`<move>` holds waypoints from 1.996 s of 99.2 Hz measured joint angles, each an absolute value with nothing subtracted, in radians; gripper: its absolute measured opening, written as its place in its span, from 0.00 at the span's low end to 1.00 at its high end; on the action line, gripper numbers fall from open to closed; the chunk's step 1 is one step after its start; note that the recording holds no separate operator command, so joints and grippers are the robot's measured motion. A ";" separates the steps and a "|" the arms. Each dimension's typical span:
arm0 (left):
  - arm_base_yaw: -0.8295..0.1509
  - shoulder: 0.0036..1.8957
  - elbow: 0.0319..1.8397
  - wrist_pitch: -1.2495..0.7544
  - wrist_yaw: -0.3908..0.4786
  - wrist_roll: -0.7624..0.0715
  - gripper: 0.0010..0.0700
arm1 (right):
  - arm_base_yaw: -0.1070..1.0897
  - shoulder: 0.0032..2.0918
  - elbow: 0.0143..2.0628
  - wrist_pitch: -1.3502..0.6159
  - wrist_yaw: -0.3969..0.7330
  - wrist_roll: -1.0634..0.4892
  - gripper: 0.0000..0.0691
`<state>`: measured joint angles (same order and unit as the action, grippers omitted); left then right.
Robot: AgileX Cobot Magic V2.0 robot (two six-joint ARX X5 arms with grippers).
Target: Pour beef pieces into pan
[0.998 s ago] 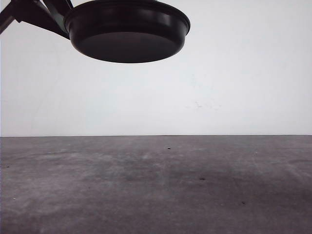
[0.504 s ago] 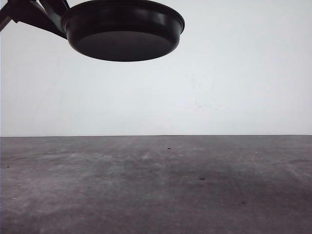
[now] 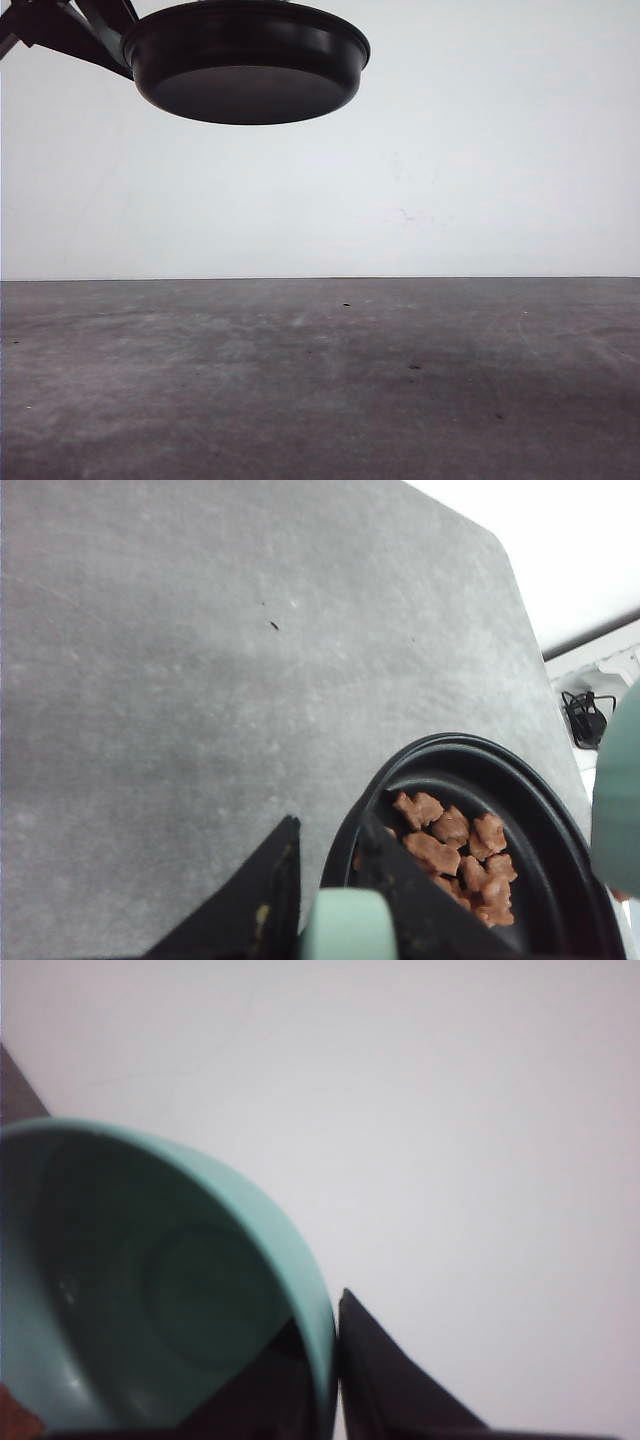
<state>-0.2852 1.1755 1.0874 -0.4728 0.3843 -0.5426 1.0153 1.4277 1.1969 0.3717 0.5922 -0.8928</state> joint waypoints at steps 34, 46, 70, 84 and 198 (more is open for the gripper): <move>-0.276 1.176 1.087 -0.471 0.382 -0.539 0.07 | 0.962 1.452 1.197 0.405 0.552 -0.942 0.02; -0.276 1.176 1.087 -0.473 0.383 -0.539 0.07 | 0.949 1.459 1.196 0.452 0.547 -1.024 0.02; -0.276 1.176 1.087 -0.474 0.383 -0.539 0.07 | 0.983 1.459 1.196 0.518 0.535 -1.100 0.02; -0.269 1.176 1.087 -0.475 0.382 -0.529 0.07 | 0.981 1.456 1.196 0.428 0.661 -0.910 0.02; -0.264 1.176 1.087 -0.492 0.382 -0.483 0.07 | -0.254 1.172 0.640 -0.588 -0.205 0.267 0.02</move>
<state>-0.2642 1.1755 1.0870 -0.4919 0.3820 -0.4828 -0.2543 1.1721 0.6399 -0.5877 -0.2054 0.2672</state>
